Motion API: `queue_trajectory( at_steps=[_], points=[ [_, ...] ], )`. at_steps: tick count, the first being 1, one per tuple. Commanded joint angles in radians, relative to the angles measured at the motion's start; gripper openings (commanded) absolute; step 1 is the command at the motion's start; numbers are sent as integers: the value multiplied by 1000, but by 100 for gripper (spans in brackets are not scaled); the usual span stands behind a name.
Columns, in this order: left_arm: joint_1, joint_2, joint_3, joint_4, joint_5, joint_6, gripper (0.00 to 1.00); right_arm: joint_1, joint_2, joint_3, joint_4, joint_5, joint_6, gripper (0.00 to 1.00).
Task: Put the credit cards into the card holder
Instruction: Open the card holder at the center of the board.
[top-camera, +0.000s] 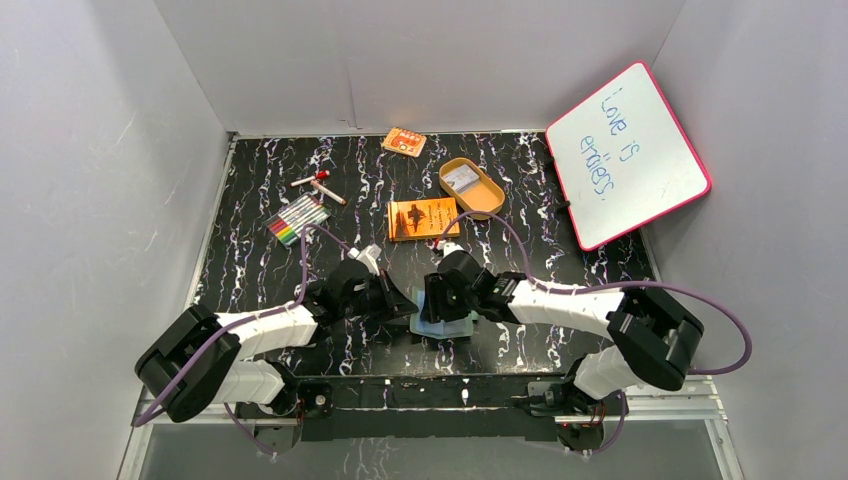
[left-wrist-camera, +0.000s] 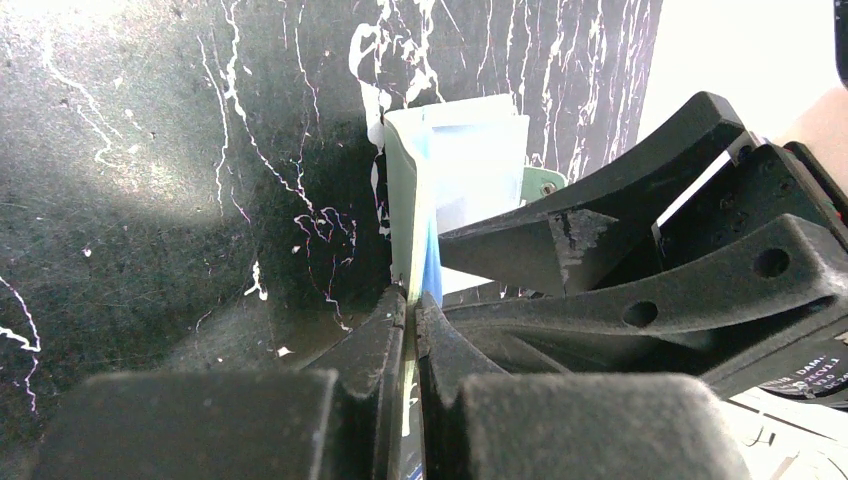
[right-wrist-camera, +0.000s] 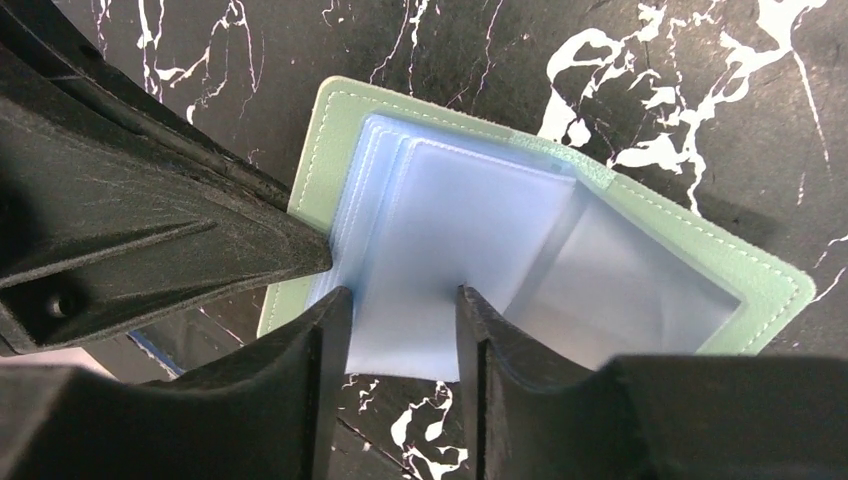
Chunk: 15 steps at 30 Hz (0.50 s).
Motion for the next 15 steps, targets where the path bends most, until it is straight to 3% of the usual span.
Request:
queue_trajectory(
  at_steps=[1,9,15],
  points=[
    [-6,-29,28,-7,11,11,0,4,7,9,-9,43,4,46],
    [-6,-49,21,-28,-3,19,0,4,-55,-29,-90,157,41,38],
    [-6,-46,14,-24,-6,14,0,3,-113,-54,-156,212,62,38]
  ],
)
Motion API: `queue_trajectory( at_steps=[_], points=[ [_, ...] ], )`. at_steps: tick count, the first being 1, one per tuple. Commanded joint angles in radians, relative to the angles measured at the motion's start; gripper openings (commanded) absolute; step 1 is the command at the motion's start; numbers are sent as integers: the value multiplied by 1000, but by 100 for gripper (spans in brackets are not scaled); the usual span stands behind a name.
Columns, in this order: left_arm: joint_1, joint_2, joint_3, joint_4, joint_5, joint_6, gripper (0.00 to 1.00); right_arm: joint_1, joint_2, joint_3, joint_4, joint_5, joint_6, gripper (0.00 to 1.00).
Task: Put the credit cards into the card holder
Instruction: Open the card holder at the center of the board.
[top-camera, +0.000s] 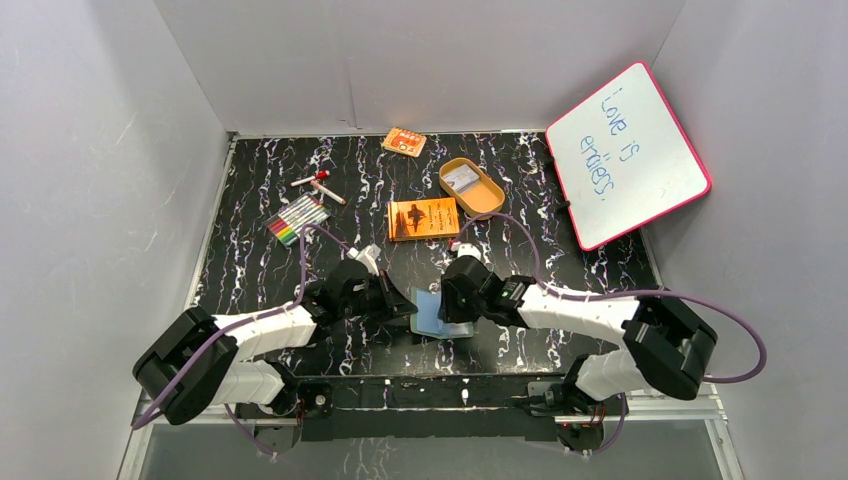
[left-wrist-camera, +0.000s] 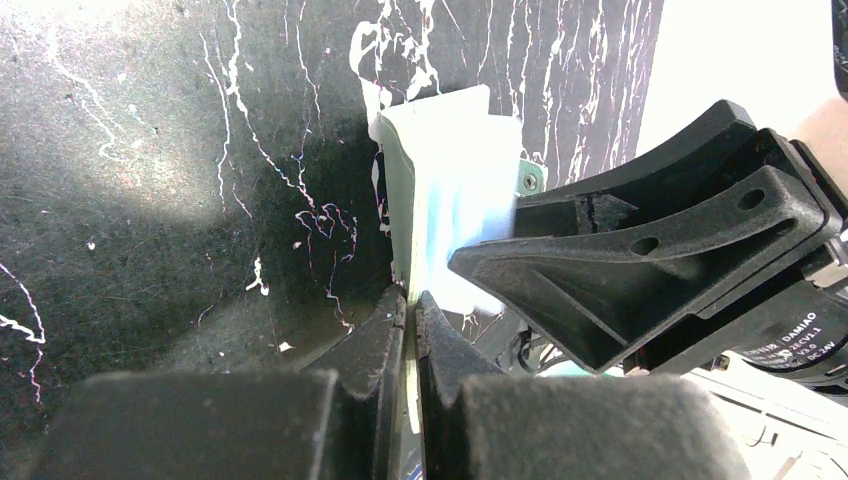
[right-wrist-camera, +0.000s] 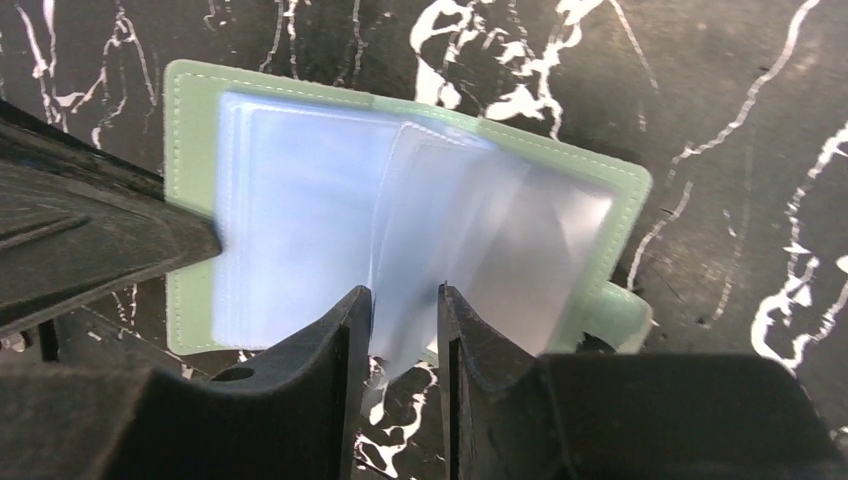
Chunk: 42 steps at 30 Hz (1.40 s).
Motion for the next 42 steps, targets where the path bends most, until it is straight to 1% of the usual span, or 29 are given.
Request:
queue_trajectory(
  at_steps=[1,5,7,9,11,13,16,20,23,25,28,32,37,42],
  points=[
    [-6,-32,15,-5,-3,8,0,1,-72,-28,-77,91,27,41],
    [-6,-41,20,-14,-2,7,0,2,-180,-42,-105,101,25,55],
    [-4,-43,23,-16,-1,6,0,2,-260,-56,-49,48,-27,62],
    [-5,-45,26,-17,2,5,0,6,-327,-53,1,2,-74,65],
    [-6,-45,28,-18,1,3,0,16,-349,-27,14,-23,-110,65],
    [-5,-45,28,-15,1,1,0,48,-319,14,7,-36,-140,65],
    [-5,-43,27,-9,-4,-7,0,92,-230,61,18,-49,-153,65],
    [-4,-36,22,7,-2,-25,0,94,-136,51,86,-59,-90,65],
    [-5,-31,16,17,4,-38,0,94,-79,40,112,-31,-53,69],
    [-4,-30,16,16,5,-38,0,94,-62,33,129,-11,-39,73],
    [-5,-33,17,11,5,-34,0,94,-48,34,137,22,-27,74],
    [-5,-32,17,15,5,-35,0,94,-22,43,112,62,-14,73],
    [-5,-29,14,18,9,-37,0,94,6,39,106,60,-7,69],
    [-6,-28,15,19,10,-38,0,94,27,38,122,38,-5,71]
  ],
)
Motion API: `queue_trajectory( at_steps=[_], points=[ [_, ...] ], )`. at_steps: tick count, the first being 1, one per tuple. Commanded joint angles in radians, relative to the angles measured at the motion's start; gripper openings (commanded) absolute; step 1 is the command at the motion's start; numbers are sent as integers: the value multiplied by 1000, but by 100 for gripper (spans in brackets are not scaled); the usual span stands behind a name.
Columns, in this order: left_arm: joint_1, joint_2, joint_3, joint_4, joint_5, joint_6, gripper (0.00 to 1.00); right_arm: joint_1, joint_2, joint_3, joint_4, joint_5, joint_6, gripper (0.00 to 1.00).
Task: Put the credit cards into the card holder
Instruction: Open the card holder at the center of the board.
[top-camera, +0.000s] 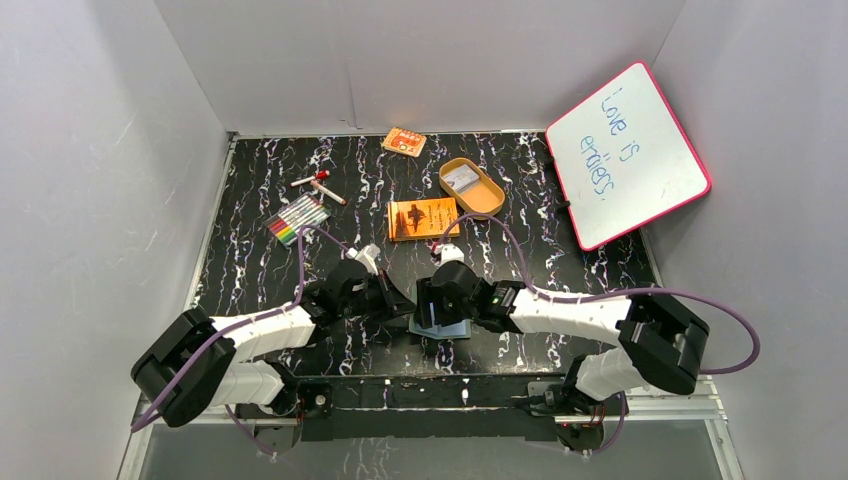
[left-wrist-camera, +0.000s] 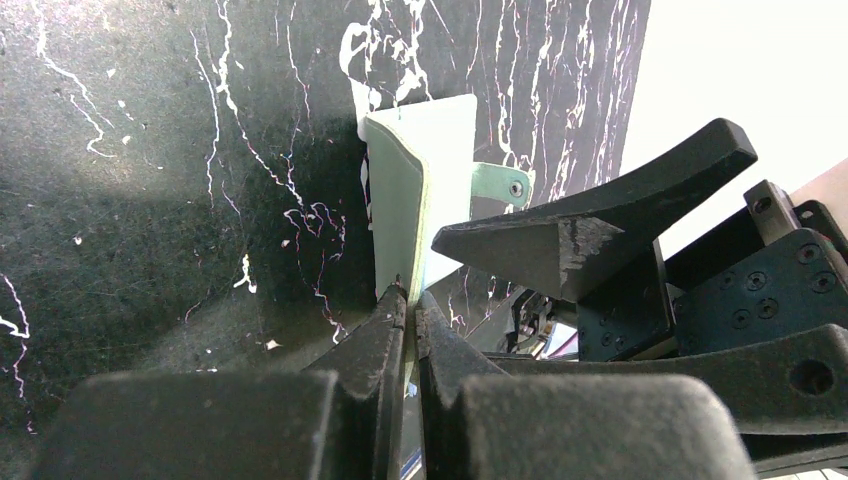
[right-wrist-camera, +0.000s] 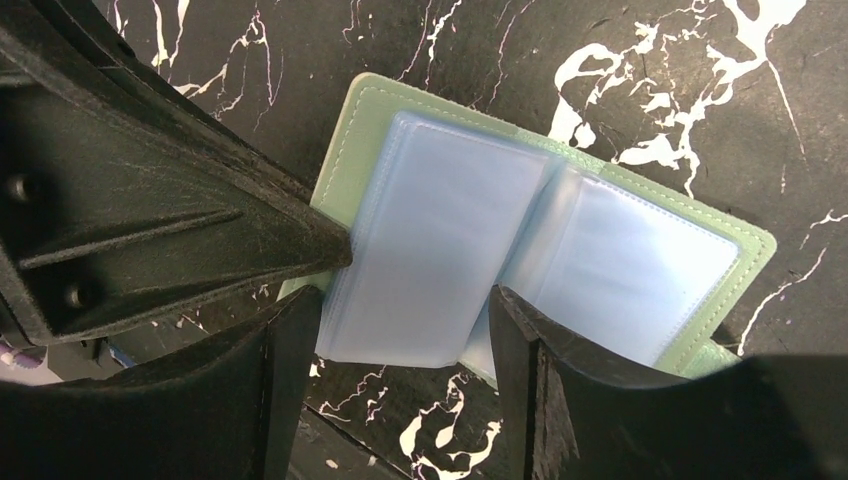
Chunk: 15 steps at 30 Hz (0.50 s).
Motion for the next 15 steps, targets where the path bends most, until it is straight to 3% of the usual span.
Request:
queue_trajectory(
  at_steps=[1,11,15],
  points=[
    [-5,-16,16,19,9,-7,0,0,16,12,37,7,9,71],
    [-5,-22,10,16,5,-3,0,0,-16,-24,6,46,31,51],
    [-4,-25,8,13,-2,3,0,0,-47,-48,-5,63,40,49]
  ],
)
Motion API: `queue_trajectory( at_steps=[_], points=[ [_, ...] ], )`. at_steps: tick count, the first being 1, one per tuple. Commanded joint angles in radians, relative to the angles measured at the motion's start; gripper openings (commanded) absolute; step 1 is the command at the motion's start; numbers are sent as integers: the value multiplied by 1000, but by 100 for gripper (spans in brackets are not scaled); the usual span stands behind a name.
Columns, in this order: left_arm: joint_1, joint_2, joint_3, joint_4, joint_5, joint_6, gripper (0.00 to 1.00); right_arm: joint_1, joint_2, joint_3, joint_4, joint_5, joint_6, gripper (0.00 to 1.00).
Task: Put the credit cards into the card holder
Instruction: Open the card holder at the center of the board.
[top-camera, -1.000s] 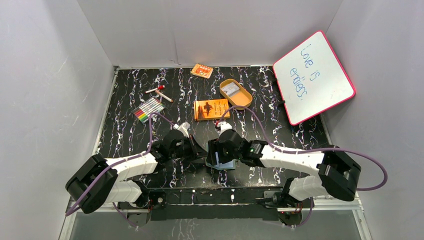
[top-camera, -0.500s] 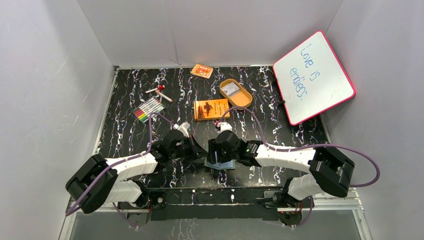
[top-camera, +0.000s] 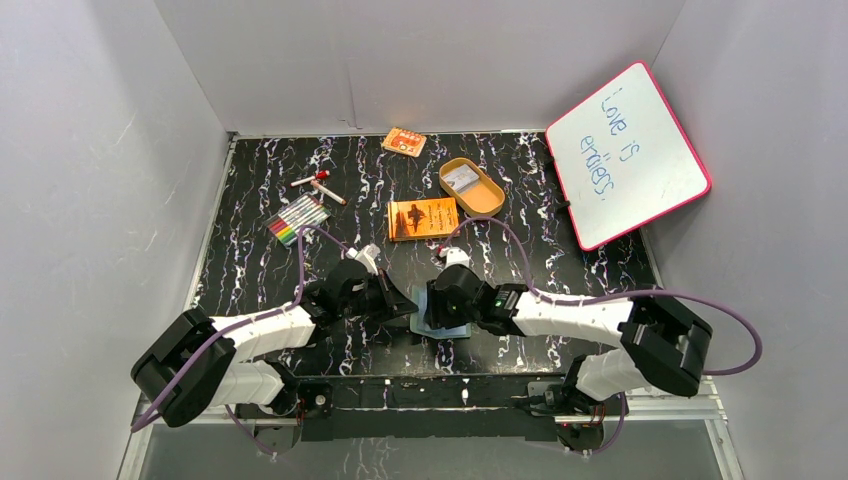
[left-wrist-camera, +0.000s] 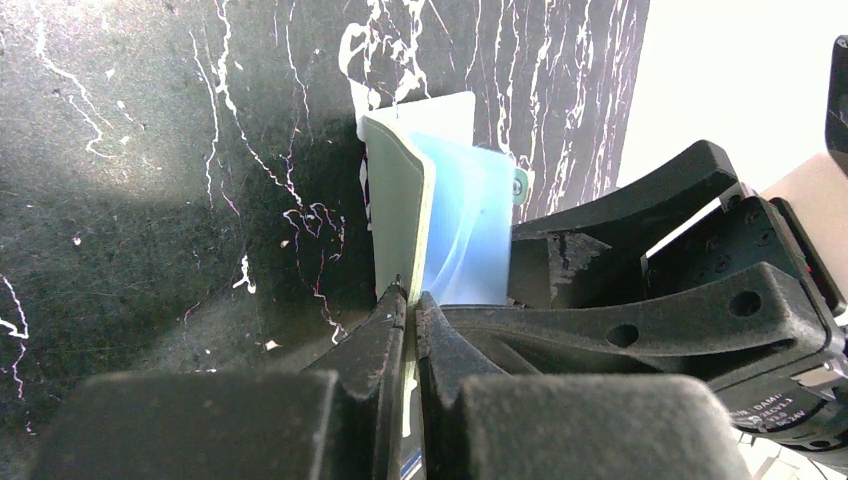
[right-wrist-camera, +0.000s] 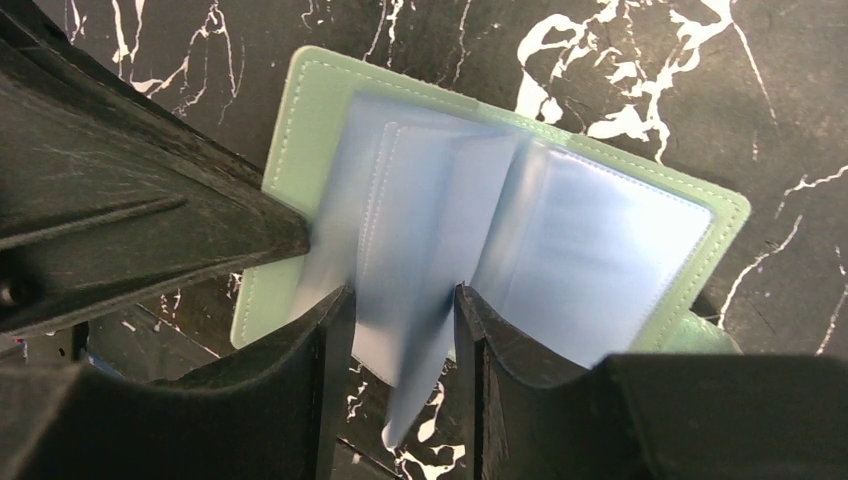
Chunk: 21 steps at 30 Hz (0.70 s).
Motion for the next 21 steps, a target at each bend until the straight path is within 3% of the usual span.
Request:
queue_trajectory(
  at_steps=[1,6,16,21],
  points=[
    [-5,-25,8,11,-5,3,0,0,-55,-29,-8,44,17,49],
    [-4,-17,9,5,-11,9,0,0,-79,-47,-12,53,23,61],
    [-4,-1,3,0,-14,18,0,-5,-69,-24,-102,114,46,55],
    [-4,1,-1,-7,-12,24,0,-17,-108,-42,-194,176,92,63]
  ],
)
